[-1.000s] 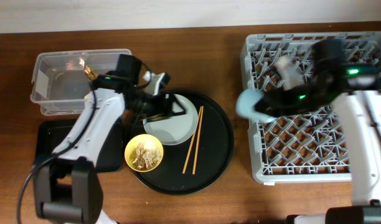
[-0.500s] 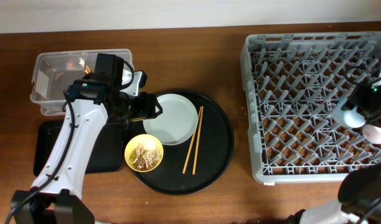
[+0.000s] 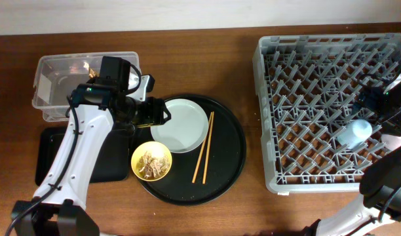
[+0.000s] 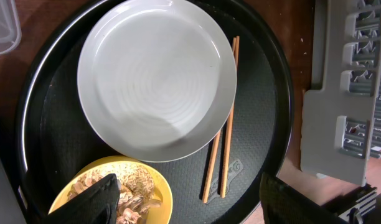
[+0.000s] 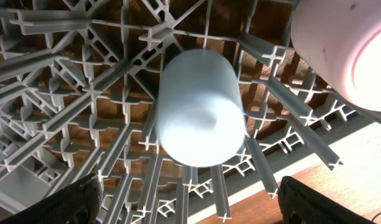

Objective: Sort waste into correct bins and load items into the dishwasher rack
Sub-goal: 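Place the blue cup upside down in the rack with the right gripper, then grasp the yellow bowl with the left gripper and move it over the black tray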

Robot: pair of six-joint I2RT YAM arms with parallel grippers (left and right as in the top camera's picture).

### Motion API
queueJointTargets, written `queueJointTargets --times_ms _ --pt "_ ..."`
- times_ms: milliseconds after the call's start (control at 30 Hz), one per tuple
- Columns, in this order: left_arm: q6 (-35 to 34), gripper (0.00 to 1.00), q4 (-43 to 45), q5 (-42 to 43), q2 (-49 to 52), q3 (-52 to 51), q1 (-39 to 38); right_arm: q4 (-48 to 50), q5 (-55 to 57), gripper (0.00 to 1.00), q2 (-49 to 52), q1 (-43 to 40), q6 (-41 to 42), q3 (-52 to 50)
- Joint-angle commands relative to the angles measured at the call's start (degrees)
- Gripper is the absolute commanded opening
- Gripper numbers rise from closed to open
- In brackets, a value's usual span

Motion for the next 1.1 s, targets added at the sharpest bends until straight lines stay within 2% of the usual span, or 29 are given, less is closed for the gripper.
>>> queueJointTargets --times_ms 0,133,167,233,400,433,567,667,733,800,933,1000,1067 --pt "1.1 0.71 -0.1 -0.5 -1.1 0.2 0.0 -0.2 -0.4 0.92 0.1 -0.1 0.1 0.9" --pt "1.1 0.72 -0.5 -0.6 -1.1 0.2 0.0 -2.7 -10.4 0.89 -0.6 0.5 -2.6 0.9" --pt "1.1 0.72 -0.8 -0.9 -1.1 0.2 0.0 -4.3 -16.7 0.84 -2.4 1.6 -6.5 0.9" --pt "1.1 0.72 -1.4 -3.5 -1.1 0.2 0.0 -6.8 -19.7 0.84 -5.4 3.9 -9.8 0.9" --pt "1.1 0.72 -7.0 -11.7 -1.1 0.2 0.0 -9.2 -18.9 0.86 -14.8 19.4 -11.4 0.9" --pt "1.1 0.72 -8.1 -12.7 -1.1 0.2 0.0 -9.2 -17.7 0.87 -15.2 25.2 -11.3 0.9" --pt "0.0 0.72 -11.1 -13.2 -1.1 0.2 0.0 -6.8 -16.8 0.86 -14.4 37.0 -9.6 -0.6" --pt "0.0 0.7 -12.6 -13.0 -1.1 -0.6 -1.5 -5.9 -12.4 0.87 -14.0 40.3 -7.6 -1.4" --pt "-1.2 0.7 -10.7 -13.2 -1.1 -2.7 -4.4 -6.0 -11.6 0.88 -14.0 40.5 -7.7 -1.6" --pt "-5.2 0.7 -7.9 -13.3 -1.1 -6.0 -7.6 -6.1 -10.6 0.88 -14.0 40.5 -7.7 -1.7" --pt "-10.6 0.66 2.1 -13.7 -1.0 -14.9 -14.2 -6.3 -10.4 0.91 -14.0 40.5 -7.7 -1.7" --pt "-14.8 0.66 4.5 -18.5 -1.0 -18.7 -16.0 -6.4 -10.4 0.91 -14.0 40.5 -7.7 -1.7" --pt "-15.0 0.66 9.0 -19.2 -1.0 -22.7 -17.1 -6.4 -10.4 0.91 -14.0 40.5 -7.7 -1.7"
